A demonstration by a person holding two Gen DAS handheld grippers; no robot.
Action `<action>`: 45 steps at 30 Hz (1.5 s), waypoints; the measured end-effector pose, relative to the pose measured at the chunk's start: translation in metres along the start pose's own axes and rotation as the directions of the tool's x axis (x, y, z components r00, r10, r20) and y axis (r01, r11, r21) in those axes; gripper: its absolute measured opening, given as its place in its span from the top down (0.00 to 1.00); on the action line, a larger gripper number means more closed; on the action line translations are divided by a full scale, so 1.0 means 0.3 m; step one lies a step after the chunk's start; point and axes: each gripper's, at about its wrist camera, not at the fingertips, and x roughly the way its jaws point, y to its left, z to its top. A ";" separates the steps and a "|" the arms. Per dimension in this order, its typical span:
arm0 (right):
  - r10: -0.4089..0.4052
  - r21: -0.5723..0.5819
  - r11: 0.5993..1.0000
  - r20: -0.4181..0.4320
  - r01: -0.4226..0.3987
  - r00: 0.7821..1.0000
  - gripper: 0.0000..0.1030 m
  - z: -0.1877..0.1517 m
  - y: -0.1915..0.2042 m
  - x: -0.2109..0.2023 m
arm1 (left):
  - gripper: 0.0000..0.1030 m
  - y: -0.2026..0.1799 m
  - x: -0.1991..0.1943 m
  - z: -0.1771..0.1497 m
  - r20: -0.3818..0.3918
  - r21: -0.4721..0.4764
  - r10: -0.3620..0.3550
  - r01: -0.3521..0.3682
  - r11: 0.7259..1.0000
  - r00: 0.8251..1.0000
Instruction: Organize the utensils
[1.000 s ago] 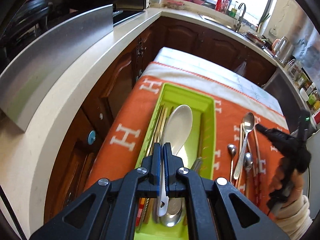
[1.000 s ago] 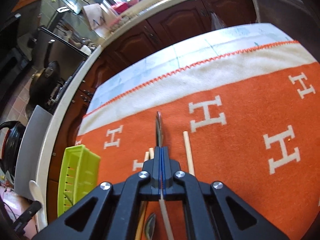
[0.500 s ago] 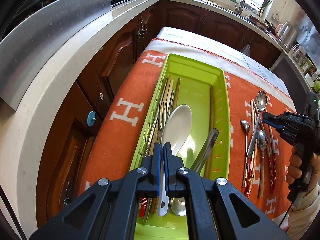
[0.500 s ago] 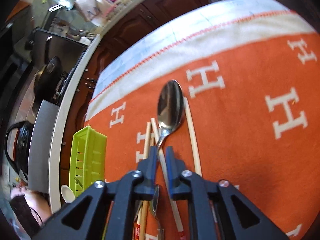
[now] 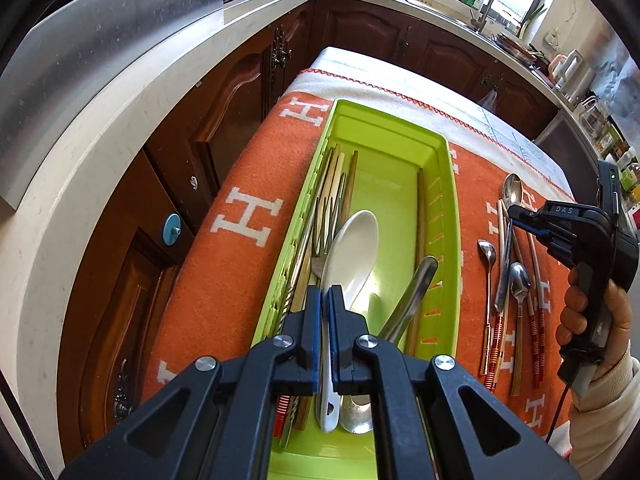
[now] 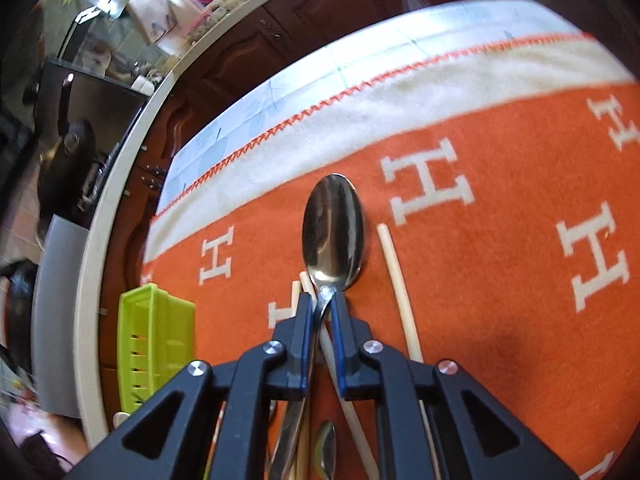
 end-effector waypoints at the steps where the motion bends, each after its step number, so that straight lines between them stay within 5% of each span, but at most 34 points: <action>1: -0.012 -0.022 1.000 0.009 0.012 1.000 0.94 -0.002 0.013 -0.002 | 0.98 0.000 0.000 0.000 0.001 0.000 0.001 -0.001 1.000 1.000; 10: 0.018 -0.083 0.996 0.064 -0.013 0.998 1.00 -0.013 0.048 -0.071 | 0.97 0.001 0.000 0.000 0.007 0.003 0.026 -0.026 1.000 1.000; 15: 0.082 0.014 0.997 -0.055 -0.081 0.995 0.99 -0.021 0.009 -0.054 | 0.94 -0.003 -0.012 -0.001 0.013 0.004 0.015 -0.015 1.000 1.000; 29: -0.008 0.009 1.000 -0.139 0.010 0.990 0.89 -0.061 0.042 0.001 | 0.91 -0.003 -0.061 0.015 0.047 -0.019 -0.031 0.032 0.999 0.998; 37: -0.117 -0.056 0.992 -0.054 0.114 0.992 0.94 -0.065 0.089 -0.016 | 0.91 0.001 -0.068 0.023 0.057 -0.024 -0.047 0.049 0.999 0.997; 45: -0.052 -0.069 0.996 -0.052 0.048 0.997 0.98 -0.084 0.069 -0.059 | 0.91 -0.004 -0.080 0.022 0.069 -0.019 -0.043 0.044 0.999 0.997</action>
